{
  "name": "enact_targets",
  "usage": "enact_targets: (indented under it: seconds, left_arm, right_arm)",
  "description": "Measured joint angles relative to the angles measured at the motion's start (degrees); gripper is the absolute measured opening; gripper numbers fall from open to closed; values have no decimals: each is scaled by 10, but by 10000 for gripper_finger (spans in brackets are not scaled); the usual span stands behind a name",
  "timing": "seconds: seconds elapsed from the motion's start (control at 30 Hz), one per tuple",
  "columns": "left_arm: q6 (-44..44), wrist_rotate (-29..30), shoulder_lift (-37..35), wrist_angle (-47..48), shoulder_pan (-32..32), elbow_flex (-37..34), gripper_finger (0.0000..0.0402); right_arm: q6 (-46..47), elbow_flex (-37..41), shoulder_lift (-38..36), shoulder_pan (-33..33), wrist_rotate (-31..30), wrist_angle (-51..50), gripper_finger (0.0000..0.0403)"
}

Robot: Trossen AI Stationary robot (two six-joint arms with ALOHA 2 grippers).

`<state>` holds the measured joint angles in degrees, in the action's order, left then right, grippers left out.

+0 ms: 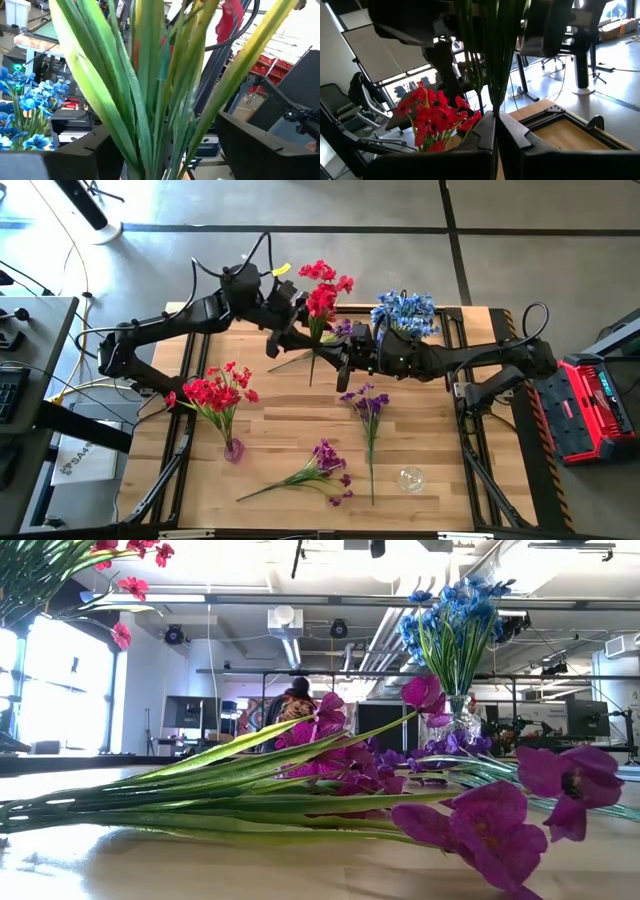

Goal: Sort flowers into vase by color
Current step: Put the red flower into the pink flower vase

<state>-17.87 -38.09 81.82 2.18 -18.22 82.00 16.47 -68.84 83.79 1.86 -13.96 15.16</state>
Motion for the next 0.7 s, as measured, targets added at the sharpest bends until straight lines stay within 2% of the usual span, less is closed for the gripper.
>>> enact_targets:
  seconds: [0.27, 0.53, 0.7]
  left_arm:
    - [9, -3, 0, -4, 4, 0, 212]
    - [19, -1, 0, -4, 8, 0, 183]
    - [20, 0, -8, 1, -1, 0, 139]
  right_arm:
    - [1, 0, 0, 0, 0, -12, 0]
    - [0, 0, 0, 0, 1, -13, 0]
    - [-2, 0, -1, 0, 1, -13, 0]
